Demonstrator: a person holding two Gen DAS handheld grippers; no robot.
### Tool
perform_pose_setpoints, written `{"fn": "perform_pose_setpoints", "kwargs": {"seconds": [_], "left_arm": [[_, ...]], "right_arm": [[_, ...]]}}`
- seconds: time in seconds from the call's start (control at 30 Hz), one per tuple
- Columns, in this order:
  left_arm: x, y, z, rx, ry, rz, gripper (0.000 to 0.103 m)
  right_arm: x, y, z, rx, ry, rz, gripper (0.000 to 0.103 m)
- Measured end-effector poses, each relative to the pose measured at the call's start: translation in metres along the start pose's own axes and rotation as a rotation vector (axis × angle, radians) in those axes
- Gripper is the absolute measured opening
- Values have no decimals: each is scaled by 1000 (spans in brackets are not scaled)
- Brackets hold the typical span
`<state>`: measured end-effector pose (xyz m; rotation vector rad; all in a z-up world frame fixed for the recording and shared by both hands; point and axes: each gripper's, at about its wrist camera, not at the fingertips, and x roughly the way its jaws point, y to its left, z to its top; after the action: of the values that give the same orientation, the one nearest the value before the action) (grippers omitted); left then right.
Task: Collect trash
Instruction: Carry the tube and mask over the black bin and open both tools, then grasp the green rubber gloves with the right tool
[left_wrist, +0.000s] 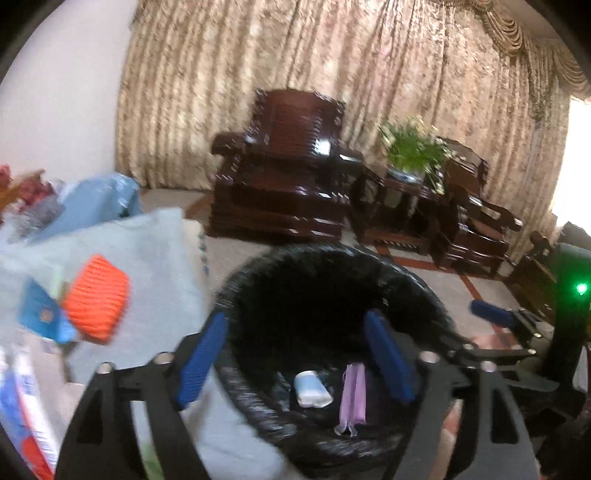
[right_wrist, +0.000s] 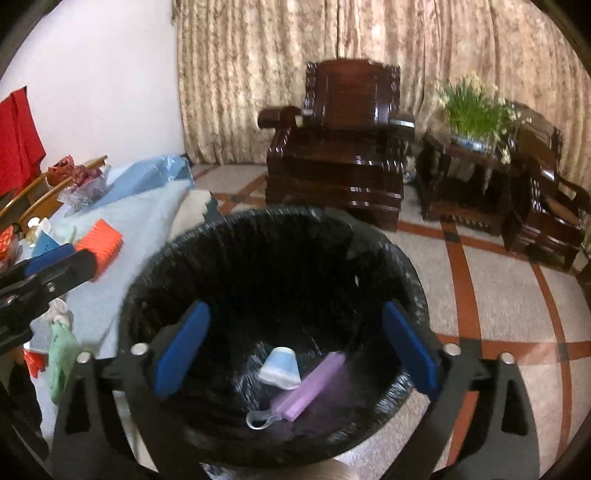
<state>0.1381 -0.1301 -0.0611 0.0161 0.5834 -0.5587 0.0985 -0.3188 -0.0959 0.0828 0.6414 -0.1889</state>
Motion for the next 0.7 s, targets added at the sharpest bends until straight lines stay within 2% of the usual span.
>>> {"fn": "perform_pose_setpoints", "kwargs": {"seconds": [0.1,0.2,0.53,0.7], "left_arm": [[-22,23,0,-4,-35,67,93],[-48,50,-3,-17,-55,142,94],[-133,144,-40,-101,-94,400,94],[-152,170,-59,-143,-83,464,94]], "right_arm": [[-6,16,10,14,-21,49,98],[-10,38,18,17,-40,96,98],[-25,159,30,-99,-108,269,98],[-24,203,20,-153,-105,306,98]]}}
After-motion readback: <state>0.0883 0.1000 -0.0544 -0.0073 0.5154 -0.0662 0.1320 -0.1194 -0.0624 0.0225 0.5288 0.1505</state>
